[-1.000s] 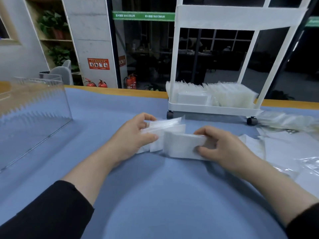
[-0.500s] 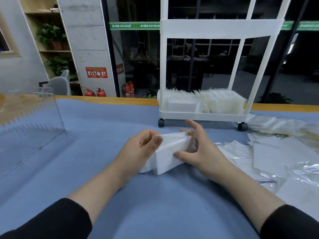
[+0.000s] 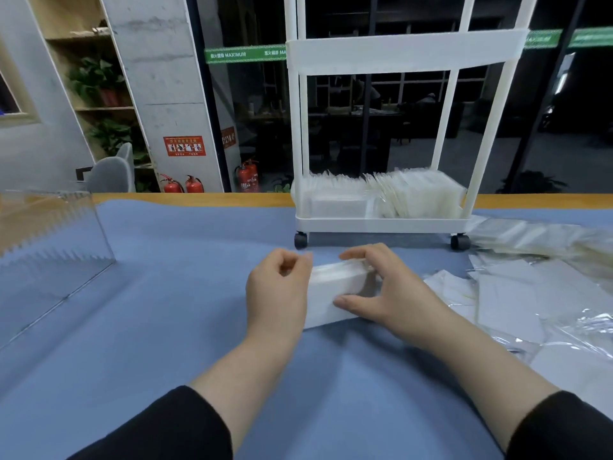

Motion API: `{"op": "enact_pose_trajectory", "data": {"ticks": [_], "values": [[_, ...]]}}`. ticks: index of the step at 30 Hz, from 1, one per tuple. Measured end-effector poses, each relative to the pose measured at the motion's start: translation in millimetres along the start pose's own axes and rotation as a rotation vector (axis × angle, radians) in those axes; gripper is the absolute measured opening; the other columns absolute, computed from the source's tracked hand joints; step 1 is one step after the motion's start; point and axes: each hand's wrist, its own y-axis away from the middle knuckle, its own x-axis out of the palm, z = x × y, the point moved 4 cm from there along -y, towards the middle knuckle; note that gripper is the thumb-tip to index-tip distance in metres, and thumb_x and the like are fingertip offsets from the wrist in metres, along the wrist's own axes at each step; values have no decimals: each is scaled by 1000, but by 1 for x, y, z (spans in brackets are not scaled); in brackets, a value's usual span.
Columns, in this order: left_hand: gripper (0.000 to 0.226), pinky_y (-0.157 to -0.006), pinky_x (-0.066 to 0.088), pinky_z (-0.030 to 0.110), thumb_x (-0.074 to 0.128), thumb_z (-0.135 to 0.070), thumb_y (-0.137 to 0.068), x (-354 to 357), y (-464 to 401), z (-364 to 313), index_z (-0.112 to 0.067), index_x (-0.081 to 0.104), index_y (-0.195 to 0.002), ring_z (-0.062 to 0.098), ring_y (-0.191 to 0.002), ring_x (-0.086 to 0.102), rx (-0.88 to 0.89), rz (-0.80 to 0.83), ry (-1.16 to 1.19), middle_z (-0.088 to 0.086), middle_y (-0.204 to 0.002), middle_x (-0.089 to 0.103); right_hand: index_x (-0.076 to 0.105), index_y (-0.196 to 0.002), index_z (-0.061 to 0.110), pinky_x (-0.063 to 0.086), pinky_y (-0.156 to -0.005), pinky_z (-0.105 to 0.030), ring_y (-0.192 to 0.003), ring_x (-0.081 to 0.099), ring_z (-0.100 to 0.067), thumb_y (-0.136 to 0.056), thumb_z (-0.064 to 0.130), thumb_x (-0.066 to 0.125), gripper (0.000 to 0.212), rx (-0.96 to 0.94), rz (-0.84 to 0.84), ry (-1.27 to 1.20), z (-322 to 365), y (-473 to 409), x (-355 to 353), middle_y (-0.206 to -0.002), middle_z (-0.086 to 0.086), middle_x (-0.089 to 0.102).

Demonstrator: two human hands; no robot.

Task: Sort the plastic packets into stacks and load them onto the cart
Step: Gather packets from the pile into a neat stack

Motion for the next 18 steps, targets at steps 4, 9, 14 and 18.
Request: {"op": "enact_pose_trajectory", "data": {"ticks": [4,9,14,18], "values": [[13,-67,47,33,59,-17,-95,2,-1,9,-29,63,-98,16,-73,60,-123,26,102,-1,-83,71,47,-124,48,37,-80,-4,-102,51,7,-79,36,83,59,32,7,-48,-2,0,1,-118,23,49],[11,-74,49,26,62,-27,-99,9,3,5,-24,68,-90,11,-80,62,-56,46,94,-9,-85,70,43,-126,50,34,-83,-1,-108,48,9,-85,32,77,56,17,63,-13,1,0,5,-123,23,47],[17,-72,47,19,54,-18,-101,13,7,4,-27,66,-94,4,-80,60,0,164,-7,-7,-92,70,50,-128,41,34,-86,-4,-109,45,11,-88,33,69,45,33,151,156,-1,4,-4,-119,25,46],[12,-65,41,6,53,-23,-103,15,9,0,-26,64,-99,-7,-74,54,47,191,-18,-11,-92,64,57,-114,37,43,-86,-22,-97,52,1,-88,29,68,30,21,145,224,6,3,-5,-109,19,54]]}}
